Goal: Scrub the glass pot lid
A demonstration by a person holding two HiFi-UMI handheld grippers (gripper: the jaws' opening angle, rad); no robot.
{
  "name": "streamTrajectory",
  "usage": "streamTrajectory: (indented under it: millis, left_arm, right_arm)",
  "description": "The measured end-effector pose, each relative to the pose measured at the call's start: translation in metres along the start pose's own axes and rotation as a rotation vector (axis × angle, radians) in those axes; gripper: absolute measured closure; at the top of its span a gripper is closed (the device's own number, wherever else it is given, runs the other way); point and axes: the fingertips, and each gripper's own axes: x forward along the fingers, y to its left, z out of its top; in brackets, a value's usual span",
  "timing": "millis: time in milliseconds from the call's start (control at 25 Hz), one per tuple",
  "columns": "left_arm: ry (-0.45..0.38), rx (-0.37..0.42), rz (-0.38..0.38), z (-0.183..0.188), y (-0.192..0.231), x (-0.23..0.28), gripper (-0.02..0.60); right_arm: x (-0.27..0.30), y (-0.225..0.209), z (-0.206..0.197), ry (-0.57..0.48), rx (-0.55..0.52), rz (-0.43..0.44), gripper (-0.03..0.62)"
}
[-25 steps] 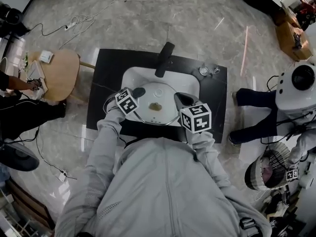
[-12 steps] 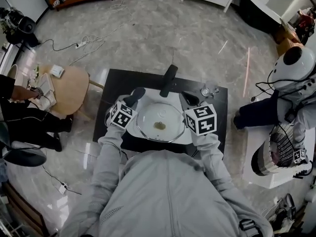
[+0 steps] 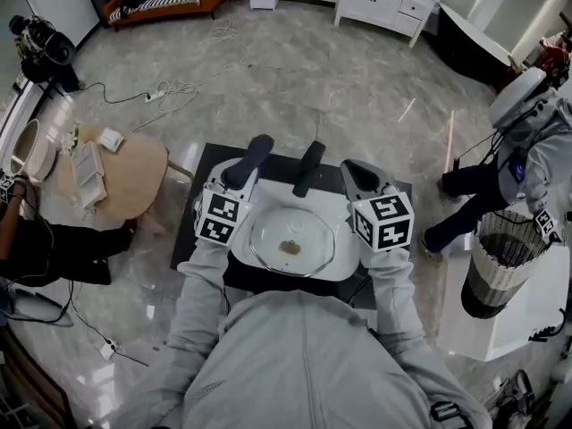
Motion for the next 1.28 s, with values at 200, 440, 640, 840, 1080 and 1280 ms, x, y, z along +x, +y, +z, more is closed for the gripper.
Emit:
streamTrajectory:
  millis: [200,440,640,840,1080,1280]
  left_arm:
    - [-0.149,-0.013,0.024,0.060,0.006,-0.024,0.494]
    - [-0.217,0.014,0.037,0.099,0.007,-0.038,0.494]
    - [-0.251,0.034,0.038,0.123,0.009,-0.048,0.494]
    - [-0.298,0.080,0.051,0.146,0.008,-0.062,0.494]
    - [-0.319,0.124,0.046,0.163,0.004,-0.074,0.494]
    - [-0.303,0.137,0.034,0.159,0.001,-0.069,0.494]
  right_arm:
    - [-0.014,-0.009,0.032,-0.064,-0.013,-0.011,0.563]
    - [-0.030,-0.010,0.068,-0.127,-0.105,-0.024,0.563]
    - [-0.038,-0.004,0.084,-0.156,-0.148,-0.019,0.563]
    - [-0.045,0.002,0.094,-0.185,-0.166,-0.012,0.565]
    - [-0.051,0.015,0.103,-0.200,-0.195,0.016,0.565]
    - [-0.046,0.014,0.095,-0.177,-0.184,0.017,0.565]
